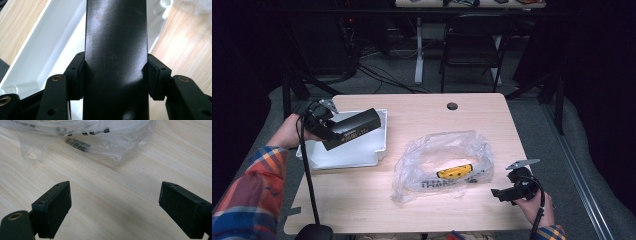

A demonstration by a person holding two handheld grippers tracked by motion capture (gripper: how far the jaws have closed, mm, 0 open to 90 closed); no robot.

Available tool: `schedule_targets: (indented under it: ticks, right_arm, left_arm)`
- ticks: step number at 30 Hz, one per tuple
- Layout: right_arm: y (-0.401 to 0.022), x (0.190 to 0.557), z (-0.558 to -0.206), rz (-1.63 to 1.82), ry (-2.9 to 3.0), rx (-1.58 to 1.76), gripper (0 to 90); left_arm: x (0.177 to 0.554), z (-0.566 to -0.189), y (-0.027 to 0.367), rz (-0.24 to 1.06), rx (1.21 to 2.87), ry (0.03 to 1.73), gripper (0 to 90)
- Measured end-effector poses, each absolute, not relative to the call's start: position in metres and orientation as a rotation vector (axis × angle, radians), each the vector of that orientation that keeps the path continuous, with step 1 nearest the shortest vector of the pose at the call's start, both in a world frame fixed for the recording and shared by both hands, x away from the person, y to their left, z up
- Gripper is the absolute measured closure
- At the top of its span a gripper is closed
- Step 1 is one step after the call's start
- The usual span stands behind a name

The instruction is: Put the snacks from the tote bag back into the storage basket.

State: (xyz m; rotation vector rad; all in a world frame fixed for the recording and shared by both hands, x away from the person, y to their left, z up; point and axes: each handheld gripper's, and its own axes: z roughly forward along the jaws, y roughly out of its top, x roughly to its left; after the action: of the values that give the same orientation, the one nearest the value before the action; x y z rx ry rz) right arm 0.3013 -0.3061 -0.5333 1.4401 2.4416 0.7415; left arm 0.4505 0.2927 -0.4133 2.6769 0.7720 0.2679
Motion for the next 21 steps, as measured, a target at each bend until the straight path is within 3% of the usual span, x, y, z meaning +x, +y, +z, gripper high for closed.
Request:
schedule_targets:
  ticks: [21]
  right_arm:
    - [-0.306, 0.302, -0.534, 0.741, 2.435, 1.44, 10.4]
  left_arm:
    - [0.463, -0.474, 0.297, 0.197, 2.704, 0.742, 43.4]
